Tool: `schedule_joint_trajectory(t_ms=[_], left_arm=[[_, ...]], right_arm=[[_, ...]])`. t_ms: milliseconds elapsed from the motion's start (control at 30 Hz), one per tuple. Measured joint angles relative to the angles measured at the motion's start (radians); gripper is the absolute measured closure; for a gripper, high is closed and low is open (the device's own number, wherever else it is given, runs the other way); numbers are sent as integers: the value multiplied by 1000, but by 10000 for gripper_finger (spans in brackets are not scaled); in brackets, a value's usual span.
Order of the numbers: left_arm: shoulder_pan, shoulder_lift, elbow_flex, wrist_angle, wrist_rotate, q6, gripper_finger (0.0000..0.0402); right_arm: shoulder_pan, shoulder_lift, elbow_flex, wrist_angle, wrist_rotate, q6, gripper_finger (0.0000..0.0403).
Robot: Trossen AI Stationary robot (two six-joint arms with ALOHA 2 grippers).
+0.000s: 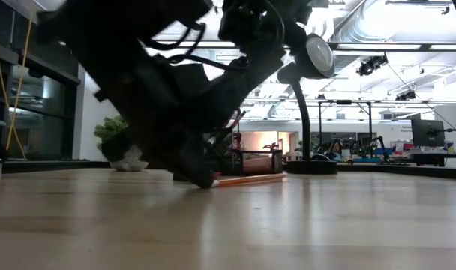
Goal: Pick and place office supplies into organizer
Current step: Put the yellow pencil into the desk organizer
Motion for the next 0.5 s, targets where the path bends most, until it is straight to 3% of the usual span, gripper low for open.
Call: schedule_joint_trajectory(t_ms=[200,500], left_arm=[[-39,-24,-2,-94,-15,-66,401],[-59,-124,-5,-262,-82,-45,401]], right_arm=[[-37,-70,0,-34,0,4,263],[-93,-167,0,-53,10,6,263]])
